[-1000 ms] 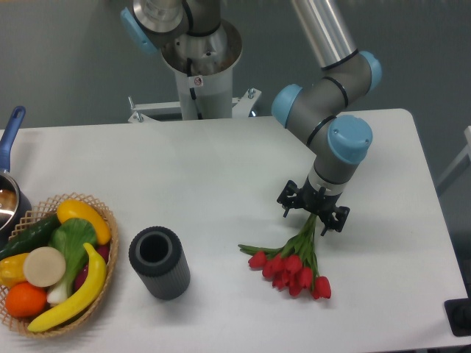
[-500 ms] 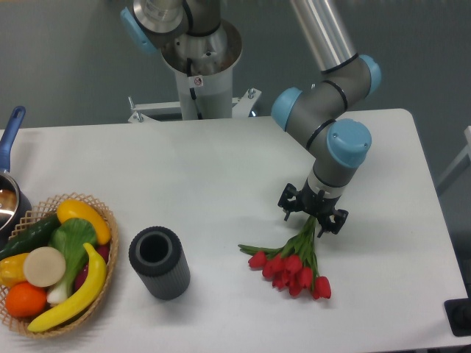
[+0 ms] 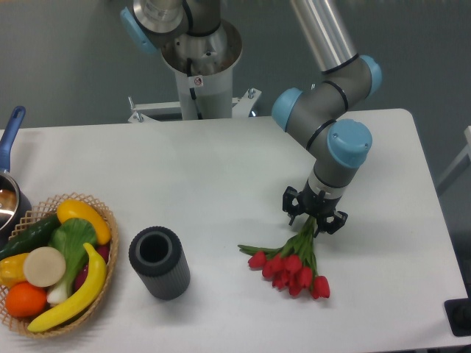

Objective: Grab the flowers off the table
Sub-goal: 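Lower the gripper around the tulip stems and close it, then lift the gripped red tulip bouquet up off the table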

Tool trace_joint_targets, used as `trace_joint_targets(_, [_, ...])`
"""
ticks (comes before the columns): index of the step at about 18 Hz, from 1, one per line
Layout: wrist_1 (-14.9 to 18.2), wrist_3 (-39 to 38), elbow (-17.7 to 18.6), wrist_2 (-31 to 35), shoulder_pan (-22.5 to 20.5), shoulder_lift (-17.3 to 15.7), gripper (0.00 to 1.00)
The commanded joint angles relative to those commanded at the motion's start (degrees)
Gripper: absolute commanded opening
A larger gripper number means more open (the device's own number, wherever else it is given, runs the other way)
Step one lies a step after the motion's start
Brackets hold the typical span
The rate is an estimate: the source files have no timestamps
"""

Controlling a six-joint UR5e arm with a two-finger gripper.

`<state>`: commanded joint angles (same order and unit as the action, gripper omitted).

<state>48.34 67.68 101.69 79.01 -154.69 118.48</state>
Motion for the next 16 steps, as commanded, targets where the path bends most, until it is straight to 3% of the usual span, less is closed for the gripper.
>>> trace_joint_targets(3, [0.0, 0.0, -0.1, 0.0, -0.1, -0.1, 0.43])
trace_joint_targets(6, [0.1, -0.1, -0.1, 0.0, -0.1, -0.4, 0.33])
trace_joint_targets(16, [0.1, 0.0, -0.1, 0.0, -0.3, -0.8, 0.28])
